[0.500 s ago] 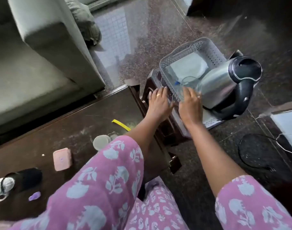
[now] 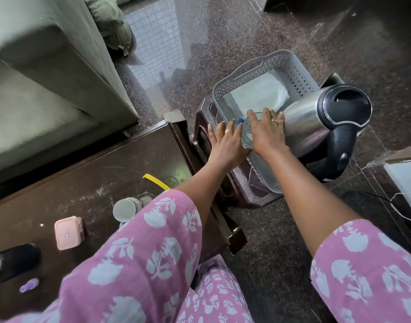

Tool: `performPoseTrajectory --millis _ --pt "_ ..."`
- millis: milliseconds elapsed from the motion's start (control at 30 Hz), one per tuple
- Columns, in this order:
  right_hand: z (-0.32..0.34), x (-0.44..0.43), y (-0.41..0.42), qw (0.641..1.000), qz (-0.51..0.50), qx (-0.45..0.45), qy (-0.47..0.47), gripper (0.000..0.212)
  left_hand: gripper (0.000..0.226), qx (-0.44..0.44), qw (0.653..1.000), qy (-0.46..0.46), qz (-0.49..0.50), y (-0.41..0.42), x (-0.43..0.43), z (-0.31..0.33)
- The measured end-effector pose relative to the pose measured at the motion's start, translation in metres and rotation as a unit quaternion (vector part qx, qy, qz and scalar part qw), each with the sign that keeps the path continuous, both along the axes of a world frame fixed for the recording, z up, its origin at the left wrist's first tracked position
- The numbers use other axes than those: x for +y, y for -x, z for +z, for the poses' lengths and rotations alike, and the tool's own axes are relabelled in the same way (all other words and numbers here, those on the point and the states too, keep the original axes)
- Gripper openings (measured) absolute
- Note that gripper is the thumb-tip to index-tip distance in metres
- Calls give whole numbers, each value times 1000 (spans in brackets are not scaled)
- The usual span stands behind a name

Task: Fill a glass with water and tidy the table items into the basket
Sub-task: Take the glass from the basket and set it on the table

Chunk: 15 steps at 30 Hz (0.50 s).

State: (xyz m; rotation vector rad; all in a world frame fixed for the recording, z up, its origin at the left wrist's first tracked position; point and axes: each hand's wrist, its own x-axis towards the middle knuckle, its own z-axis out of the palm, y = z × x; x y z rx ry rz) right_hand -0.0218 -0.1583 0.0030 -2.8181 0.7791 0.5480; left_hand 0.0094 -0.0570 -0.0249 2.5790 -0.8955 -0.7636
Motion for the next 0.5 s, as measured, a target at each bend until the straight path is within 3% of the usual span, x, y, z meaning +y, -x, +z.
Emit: performPoseTrajectory --millis 233,333,400,500 --pt "16 4 5 997 2 -67 41 62 97 47 994 90 29 6 3 1" --pt "39 14 4 991 12 -111 68 68 103 69 978 188 65 6 14 10" --pt "55 27 -1 990 15 -133 52 74 97 77 953 266 123 1 23 16" --pt "70 59 -15 988 35 -153 1 83 73 11 908 371 192 -12 46 26"
